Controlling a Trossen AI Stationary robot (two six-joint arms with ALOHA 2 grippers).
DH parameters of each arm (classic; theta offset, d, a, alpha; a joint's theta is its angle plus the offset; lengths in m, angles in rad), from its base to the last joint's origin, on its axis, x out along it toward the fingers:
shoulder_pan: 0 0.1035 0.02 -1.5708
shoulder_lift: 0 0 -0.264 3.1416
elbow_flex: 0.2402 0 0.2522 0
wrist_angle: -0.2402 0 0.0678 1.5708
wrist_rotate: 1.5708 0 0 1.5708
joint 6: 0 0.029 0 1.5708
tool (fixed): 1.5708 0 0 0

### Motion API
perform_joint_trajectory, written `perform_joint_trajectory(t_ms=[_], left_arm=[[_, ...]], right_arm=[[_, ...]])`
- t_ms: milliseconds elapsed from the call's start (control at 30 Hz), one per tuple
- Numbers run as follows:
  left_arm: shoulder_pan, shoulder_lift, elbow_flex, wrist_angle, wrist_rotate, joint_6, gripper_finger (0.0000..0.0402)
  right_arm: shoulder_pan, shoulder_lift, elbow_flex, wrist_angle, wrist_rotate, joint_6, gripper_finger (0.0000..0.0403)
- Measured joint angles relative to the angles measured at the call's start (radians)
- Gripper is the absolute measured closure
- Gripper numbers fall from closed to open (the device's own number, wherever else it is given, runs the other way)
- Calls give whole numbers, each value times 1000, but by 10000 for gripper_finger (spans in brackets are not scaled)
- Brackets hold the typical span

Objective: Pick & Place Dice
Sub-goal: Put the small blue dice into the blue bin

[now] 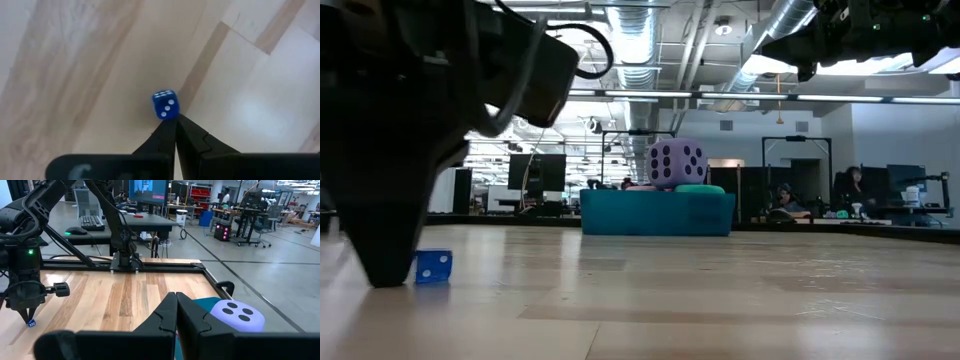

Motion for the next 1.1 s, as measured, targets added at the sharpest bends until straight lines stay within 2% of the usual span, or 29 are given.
perform_joint_trajectory(t_ms=[733, 933, 1100], left_arm=[[129, 2, -2, 9, -25, 280, 401], [188, 4, -4, 61, -29, 366, 402], [249, 10, -5, 186, -83, 433, 402]], right_arm=[[0, 0, 0, 6, 0, 0, 403], [0, 0, 0, 7, 0, 0, 403], [0, 0, 0, 7, 0, 0, 403]])
